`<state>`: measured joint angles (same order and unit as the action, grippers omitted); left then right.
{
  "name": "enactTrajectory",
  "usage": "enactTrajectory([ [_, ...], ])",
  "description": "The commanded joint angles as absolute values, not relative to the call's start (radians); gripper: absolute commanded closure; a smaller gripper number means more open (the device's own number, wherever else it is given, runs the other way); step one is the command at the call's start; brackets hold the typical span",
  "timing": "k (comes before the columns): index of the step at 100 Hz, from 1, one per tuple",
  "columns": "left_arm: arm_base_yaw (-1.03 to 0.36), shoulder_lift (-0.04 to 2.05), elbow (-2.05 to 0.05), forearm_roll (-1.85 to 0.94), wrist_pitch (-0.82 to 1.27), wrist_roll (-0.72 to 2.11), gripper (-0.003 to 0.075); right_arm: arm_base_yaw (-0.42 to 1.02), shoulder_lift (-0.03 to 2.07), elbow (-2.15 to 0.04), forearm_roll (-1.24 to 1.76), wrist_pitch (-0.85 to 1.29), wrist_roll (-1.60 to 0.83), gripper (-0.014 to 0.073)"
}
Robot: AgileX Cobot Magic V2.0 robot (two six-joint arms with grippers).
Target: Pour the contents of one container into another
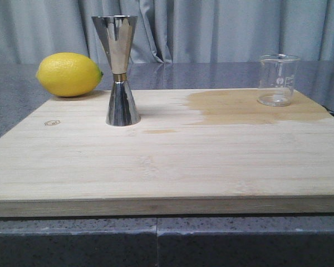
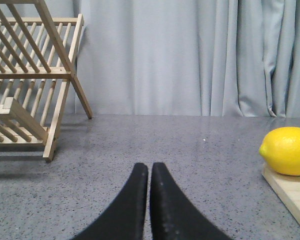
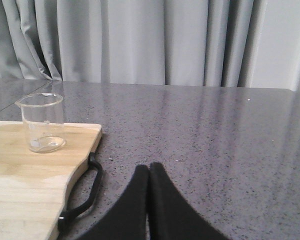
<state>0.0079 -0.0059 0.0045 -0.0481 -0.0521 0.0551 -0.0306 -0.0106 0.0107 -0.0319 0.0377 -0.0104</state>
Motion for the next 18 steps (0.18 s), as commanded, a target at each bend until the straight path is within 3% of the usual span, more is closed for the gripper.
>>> enactTrajectory([
  [1,0.001,-0.028,0.032,-0.057,-0.123,0.056,0.0739,-0.037,-0.027,0.021,-0.041,-0.037,-0.012,0.0666],
  [18,0.001,-0.028,0.032,-0.057,-0.123,0.056,0.0739,-0.037,-0.027,0.021,-0.041,-0.037,-0.012,0.0666],
])
